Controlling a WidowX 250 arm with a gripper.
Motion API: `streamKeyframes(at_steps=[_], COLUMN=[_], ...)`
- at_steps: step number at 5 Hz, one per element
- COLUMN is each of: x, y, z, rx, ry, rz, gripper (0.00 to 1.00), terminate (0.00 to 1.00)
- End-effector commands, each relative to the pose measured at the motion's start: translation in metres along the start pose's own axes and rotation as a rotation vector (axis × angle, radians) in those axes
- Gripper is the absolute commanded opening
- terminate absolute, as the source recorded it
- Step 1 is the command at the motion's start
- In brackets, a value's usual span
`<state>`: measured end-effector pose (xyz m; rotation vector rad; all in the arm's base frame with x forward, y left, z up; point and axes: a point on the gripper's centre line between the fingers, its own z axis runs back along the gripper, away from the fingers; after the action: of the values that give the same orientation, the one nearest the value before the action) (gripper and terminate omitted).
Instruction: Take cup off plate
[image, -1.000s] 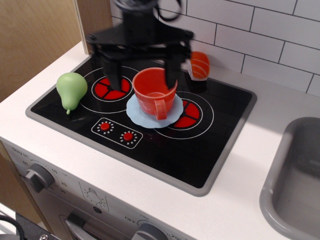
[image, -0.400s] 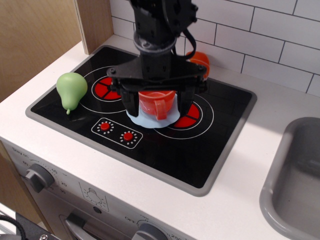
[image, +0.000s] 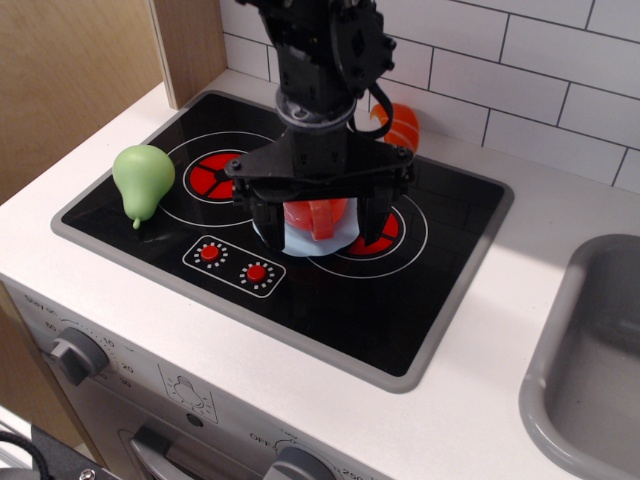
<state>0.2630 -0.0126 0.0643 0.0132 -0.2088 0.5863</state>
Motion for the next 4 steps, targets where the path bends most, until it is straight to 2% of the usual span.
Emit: streamKeyframes(at_steps=[1, 3, 4], x=[0.014, 0.021, 0.023], y=[-0.005, -0.005, -0.004], z=[0.007, 0.015, 0.027], rx=[-0.020, -0.007, -0.030], ry=[-0.088, -0.085, -0.147], rz=[-0.012, -0.015, -0.007], gripper=[0.00, 0.00, 0.00], terminate=[0.00, 0.00, 0.00])
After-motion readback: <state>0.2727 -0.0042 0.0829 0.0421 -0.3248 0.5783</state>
